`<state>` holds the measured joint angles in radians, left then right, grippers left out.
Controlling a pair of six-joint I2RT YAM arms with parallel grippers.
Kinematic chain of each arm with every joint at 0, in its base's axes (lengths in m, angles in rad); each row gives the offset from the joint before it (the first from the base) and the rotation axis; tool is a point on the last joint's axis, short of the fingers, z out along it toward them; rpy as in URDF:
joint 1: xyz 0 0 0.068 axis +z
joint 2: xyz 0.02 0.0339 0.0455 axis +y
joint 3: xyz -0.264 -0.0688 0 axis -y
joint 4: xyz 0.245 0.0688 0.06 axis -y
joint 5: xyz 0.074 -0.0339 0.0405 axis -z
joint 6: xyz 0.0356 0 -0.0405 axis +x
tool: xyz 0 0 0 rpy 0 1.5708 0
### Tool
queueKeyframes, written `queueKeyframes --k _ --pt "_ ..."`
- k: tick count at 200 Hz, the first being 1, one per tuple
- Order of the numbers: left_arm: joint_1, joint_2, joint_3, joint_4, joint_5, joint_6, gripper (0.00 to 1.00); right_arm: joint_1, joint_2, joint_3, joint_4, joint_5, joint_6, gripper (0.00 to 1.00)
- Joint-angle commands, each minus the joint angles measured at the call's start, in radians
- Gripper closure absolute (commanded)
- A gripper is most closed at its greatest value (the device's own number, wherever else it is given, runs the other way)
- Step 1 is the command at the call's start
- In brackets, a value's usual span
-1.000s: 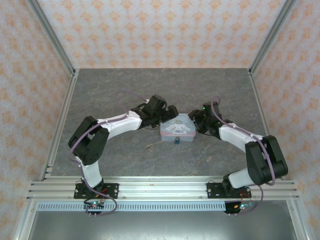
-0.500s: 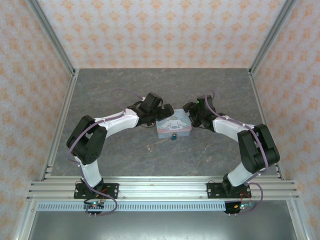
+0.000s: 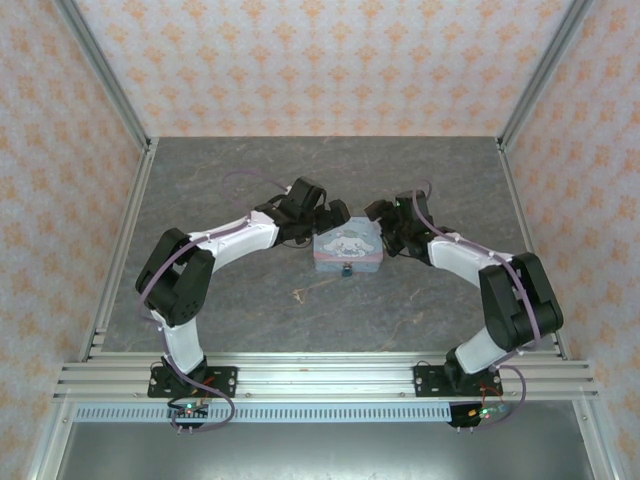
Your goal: Unlock a padlock with a key
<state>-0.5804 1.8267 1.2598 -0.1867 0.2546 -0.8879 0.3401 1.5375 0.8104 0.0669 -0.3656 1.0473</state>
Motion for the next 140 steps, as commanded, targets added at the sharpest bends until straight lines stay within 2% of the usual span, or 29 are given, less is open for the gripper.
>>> queueKeyframes --k 1,18,40,48,62,90,103,116,140 --pt "0.017 -0.008 0.023 -0.014 0.003 0.027 0.00 -0.042 -0.075 -0.028 -0.049 0.056 -0.026 0.08" --pt "0.042 -0.037 0.013 -0.020 -0.005 0.036 0.00 -0.073 -0.122 -0.011 -0.139 0.094 -0.089 0.06" --pt "0.079 -0.085 -0.006 -0.029 -0.003 0.048 0.00 -0.129 -0.161 -0.007 -0.185 0.073 -0.130 0.06" --pt "0.091 -0.106 -0.016 -0.031 0.002 0.050 0.00 -0.155 -0.174 -0.012 -0.184 0.060 -0.136 0.00" --pt "0.111 -0.153 -0.044 -0.031 0.006 0.055 0.00 -0.188 -0.206 -0.012 -0.185 0.037 -0.196 0.01" --pt "0.146 -0.265 -0.108 -0.043 0.008 0.063 0.00 -0.191 -0.328 -0.010 -0.249 0.157 -0.308 0.01" --pt "0.155 -0.318 -0.131 -0.059 0.002 0.068 0.00 -0.197 -0.398 -0.056 -0.160 0.046 -0.390 0.01" --pt "0.159 -0.370 -0.146 -0.086 -0.016 0.081 0.00 -0.198 -0.450 -0.104 -0.061 -0.040 -0.364 0.00" --pt "0.159 -0.467 -0.190 -0.119 -0.046 0.101 0.00 -0.159 -0.468 -0.059 -0.170 -0.078 -0.359 0.08"
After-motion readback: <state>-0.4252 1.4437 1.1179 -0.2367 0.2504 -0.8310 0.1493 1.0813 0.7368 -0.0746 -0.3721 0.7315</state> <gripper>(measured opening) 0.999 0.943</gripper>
